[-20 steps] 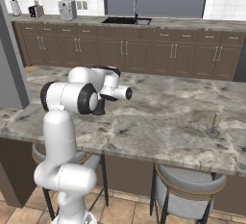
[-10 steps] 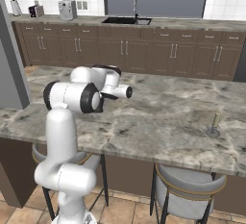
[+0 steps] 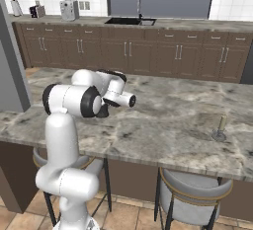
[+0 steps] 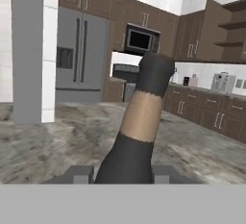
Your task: Get the candle and the liquor from the cabinet and move them to the dining counter.
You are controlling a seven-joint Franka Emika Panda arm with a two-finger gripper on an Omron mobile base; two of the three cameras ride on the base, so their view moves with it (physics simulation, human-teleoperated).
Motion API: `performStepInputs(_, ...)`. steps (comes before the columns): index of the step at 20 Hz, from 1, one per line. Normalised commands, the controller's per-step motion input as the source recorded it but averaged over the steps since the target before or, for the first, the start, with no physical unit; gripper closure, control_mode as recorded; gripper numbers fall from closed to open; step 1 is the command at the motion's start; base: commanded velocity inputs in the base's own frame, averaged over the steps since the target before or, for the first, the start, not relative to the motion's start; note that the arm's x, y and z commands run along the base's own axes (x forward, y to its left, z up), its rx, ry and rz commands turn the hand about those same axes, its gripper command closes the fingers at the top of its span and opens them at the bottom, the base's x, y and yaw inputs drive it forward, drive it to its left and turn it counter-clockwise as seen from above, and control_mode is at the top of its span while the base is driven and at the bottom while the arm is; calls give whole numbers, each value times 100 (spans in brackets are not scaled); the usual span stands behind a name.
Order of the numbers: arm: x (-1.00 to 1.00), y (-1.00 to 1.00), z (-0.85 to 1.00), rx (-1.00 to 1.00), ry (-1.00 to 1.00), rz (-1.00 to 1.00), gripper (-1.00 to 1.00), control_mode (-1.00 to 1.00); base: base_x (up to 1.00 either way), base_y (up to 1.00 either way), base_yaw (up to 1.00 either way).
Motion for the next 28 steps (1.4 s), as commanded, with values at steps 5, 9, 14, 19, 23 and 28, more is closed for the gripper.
performStepInputs(5,0,3,0,-1,-1,0,100,-100,0,0,0)
performStepInputs(9,0,2,-8,0,0,0,100,-100,0,0,0)
performStepInputs(14,0,0,-1,0,0,0,100,-100,0,0,0)
performStepInputs(19,0,0,0,0,0,0,-100,-100,0,0,0)
performStepInputs(23,0,0,0,0,-2,0,-100,-100,0,0,0)
performStepInputs(28,-14,-1,22,-1,-15,-2,-100,-100,0,0,0)
